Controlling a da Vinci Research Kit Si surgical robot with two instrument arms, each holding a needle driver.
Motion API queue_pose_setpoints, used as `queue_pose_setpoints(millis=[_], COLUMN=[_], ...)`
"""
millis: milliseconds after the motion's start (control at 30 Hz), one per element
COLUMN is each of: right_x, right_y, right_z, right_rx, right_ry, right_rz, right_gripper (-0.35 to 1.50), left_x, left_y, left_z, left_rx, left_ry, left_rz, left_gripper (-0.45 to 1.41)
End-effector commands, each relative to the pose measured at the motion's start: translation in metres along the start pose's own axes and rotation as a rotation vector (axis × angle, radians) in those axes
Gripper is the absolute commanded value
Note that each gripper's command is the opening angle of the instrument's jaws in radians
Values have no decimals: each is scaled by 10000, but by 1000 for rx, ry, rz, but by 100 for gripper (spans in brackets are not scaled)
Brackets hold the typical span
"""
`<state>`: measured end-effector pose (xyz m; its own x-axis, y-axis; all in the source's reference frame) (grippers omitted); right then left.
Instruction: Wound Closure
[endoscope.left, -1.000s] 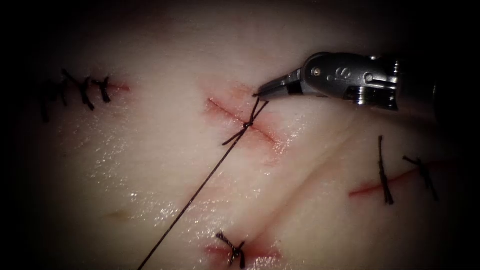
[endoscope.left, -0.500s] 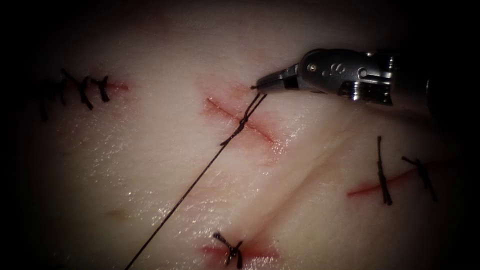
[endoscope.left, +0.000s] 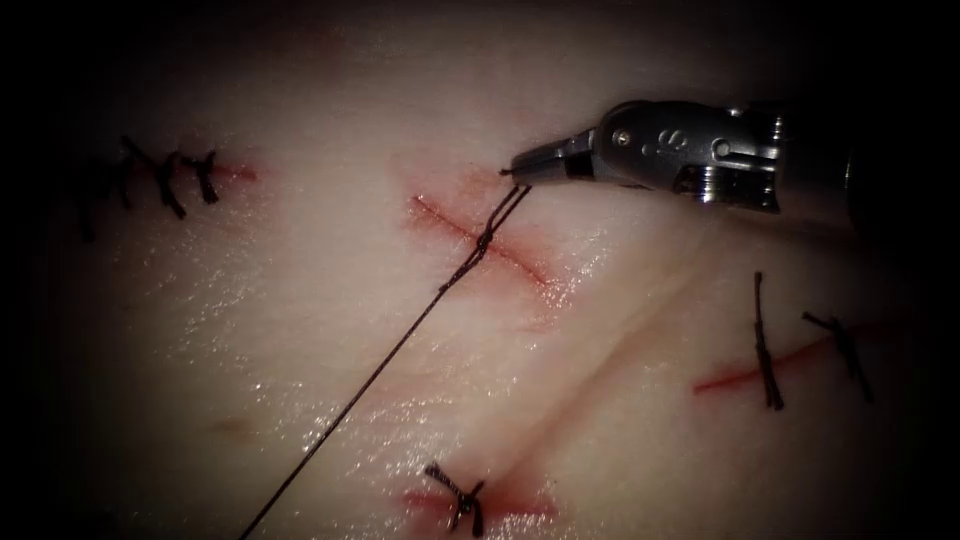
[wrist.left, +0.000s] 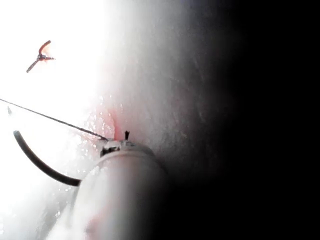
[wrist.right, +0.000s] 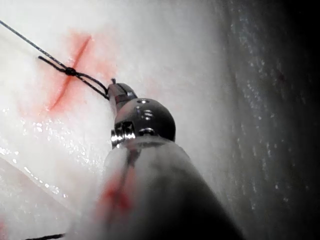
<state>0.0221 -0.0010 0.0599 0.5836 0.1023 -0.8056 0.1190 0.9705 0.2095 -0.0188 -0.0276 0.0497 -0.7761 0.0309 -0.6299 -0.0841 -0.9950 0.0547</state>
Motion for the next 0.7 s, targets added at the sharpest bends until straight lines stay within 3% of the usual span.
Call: queue_pose_setpoints(millis=[33, 67, 100, 167, 233, 300, 367, 500, 567, 700], right_x=[4, 5, 7, 11, 15, 23, 29, 38, 45, 67], right_y=[-2, -4, -7, -9, -9, -7, -6, -8, -13, -37], right_z=[7, 7, 4, 0, -7, -17, -26, -39, -48, -61], right_rx=[2, -5, -43, -76, -108, -151, -180, -205, -219, -257], right_ry=[8, 13, 47, 80, 115, 147, 174, 195, 214, 258], right_rz=[4, 12, 26, 40, 59, 87, 104, 125, 137, 165], right_gripper=[-35, -35, 17, 59, 78, 116, 128, 131, 123, 51], left_x=[6, 11, 26, 40, 59, 74, 86, 101, 110, 128], left_y=[-3, -11, -31, -54, -85, -112, -130, -153, -168, -203], left_z=[5, 2, -6, -15, -27, -38, -46, -55, -58, -53], left_rx=[12, 20, 49, 74, 106, 129, 146, 160, 177, 203], left_ry=[14, 24, 52, 78, 110, 139, 153, 180, 189, 207], left_rz=[3, 6, 6, 17, 28, 51, 71, 91, 96, 117], left_gripper=[-45, -45, -45, -45, -45, -45, -45, -45, -45, -45])
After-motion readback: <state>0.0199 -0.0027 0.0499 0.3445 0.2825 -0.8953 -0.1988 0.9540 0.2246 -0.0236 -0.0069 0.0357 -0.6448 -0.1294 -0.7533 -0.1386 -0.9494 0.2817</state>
